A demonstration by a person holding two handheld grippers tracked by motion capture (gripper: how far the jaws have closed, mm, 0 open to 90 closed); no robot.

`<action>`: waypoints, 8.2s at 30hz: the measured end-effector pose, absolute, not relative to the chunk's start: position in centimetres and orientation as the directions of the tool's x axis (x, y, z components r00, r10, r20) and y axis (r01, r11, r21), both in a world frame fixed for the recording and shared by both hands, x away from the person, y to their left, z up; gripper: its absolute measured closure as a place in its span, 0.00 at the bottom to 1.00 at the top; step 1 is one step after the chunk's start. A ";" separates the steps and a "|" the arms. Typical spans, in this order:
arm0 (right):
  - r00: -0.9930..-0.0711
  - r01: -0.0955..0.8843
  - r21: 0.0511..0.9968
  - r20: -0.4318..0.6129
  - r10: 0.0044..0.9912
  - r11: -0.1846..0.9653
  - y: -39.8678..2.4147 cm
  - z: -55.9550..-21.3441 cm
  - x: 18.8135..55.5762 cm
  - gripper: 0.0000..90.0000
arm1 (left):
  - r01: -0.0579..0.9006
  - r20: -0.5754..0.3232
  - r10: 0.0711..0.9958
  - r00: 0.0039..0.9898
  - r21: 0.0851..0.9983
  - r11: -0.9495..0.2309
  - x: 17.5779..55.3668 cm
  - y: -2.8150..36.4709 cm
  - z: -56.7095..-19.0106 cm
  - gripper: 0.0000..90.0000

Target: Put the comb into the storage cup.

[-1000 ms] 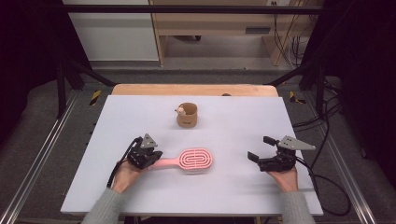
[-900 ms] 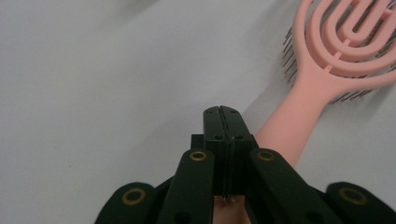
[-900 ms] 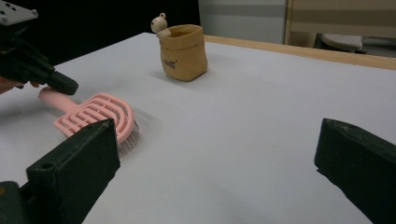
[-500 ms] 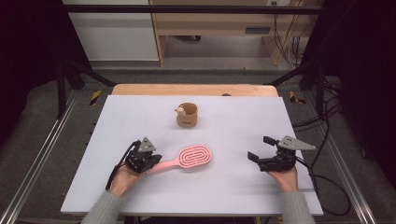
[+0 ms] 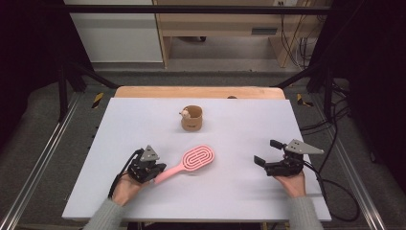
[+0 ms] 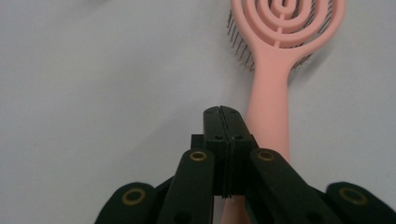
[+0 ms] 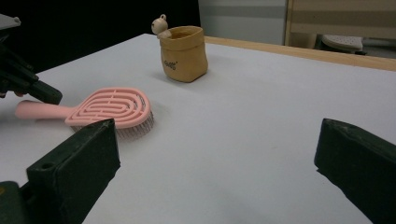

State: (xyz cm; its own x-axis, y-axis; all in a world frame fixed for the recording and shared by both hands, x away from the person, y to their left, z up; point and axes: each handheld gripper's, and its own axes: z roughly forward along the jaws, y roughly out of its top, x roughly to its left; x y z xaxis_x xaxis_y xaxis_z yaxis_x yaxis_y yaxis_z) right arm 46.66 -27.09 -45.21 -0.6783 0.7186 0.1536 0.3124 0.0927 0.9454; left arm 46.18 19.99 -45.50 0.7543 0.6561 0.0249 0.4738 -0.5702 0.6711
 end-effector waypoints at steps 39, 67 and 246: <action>-0.679 0.317 0.944 0.157 0.718 0.093 -27.0 -45.3 46.7 0.01 | 0.460 0.005 0.710 0.704 0.759 -0.462 45.5 22.0 -43.5 0.75; -0.683 0.316 0.943 0.154 0.714 0.100 -27.0 -45.3 46.7 0.01 | 0.491 -0.044 0.759 0.649 0.787 -0.374 45.4 21.9 -41.3 0.00; -0.691 0.321 0.942 0.166 0.703 0.093 -25.7 -44.6 46.5 0.00 | 0.466 0.032 0.691 0.722 0.715 -0.521 46.1 15.5 -43.0 0.76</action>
